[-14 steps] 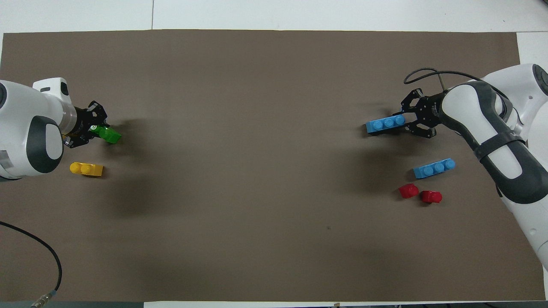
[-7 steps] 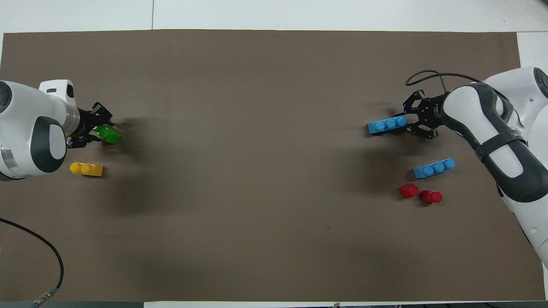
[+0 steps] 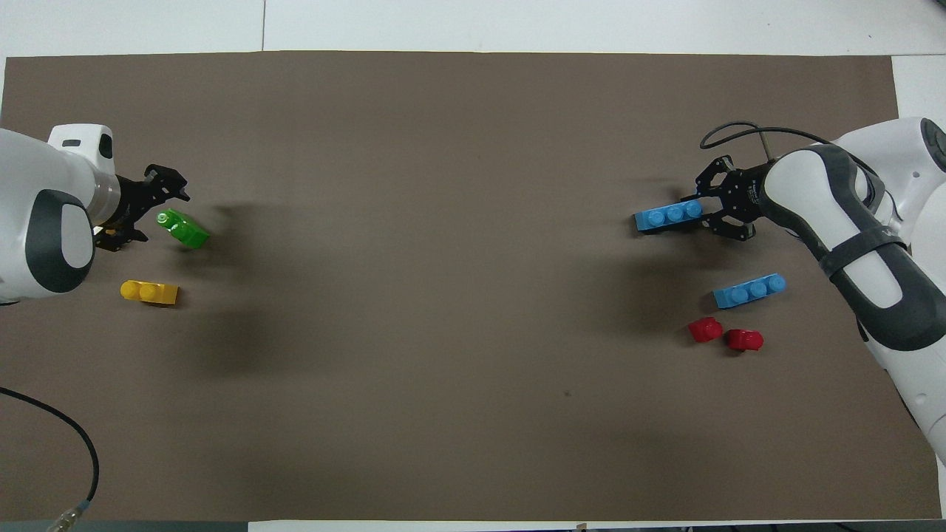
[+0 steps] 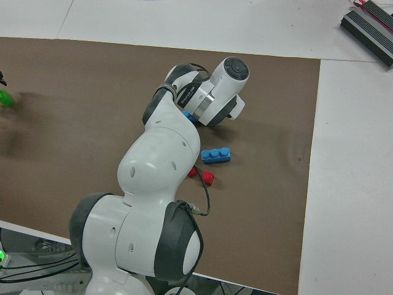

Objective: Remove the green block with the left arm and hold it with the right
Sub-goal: 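Set down the green brick with the left gripper while the right gripper releases blue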

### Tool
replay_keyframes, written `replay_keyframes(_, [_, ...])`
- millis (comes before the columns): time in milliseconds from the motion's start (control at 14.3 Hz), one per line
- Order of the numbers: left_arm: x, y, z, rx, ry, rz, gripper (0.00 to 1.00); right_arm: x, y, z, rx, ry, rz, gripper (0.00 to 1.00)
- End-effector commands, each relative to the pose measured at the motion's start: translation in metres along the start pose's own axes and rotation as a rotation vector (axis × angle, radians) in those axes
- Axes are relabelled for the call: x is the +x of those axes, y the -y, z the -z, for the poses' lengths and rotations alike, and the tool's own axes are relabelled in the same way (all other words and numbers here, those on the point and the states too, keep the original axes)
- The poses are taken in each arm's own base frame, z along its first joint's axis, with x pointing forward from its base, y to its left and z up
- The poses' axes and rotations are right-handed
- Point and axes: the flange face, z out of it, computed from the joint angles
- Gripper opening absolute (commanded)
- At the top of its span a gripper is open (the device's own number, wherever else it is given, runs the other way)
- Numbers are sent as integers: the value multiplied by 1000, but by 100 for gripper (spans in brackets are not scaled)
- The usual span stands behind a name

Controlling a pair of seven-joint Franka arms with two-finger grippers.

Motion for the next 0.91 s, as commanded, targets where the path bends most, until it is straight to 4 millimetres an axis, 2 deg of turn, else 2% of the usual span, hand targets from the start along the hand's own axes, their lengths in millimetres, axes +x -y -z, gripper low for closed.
replay_keyframes(0, [-5, 8, 41, 24, 12, -98, 100, 9, -11, -16, -6, -19, 8, 94])
replay_keyframes(140, [-15, 8, 66, 40, 30, -180, 100, 9, -9, -14, -3, -20, 9, 100])
replay_keyframes(491, [-46, 22, 143, 54, 65, -428, 100, -3, 7, 7, 2, -9, 33, 100])
replay_keyframes(701, [-71, 38, 192, 61, 96, -587, 100, -12, 11, 28, 17, -18, 48, 100])
replay_keyframes(841, [-79, 43, 223, 62, 102, -623, 100, -19, 12, 44, 6, -34, 76, 100])
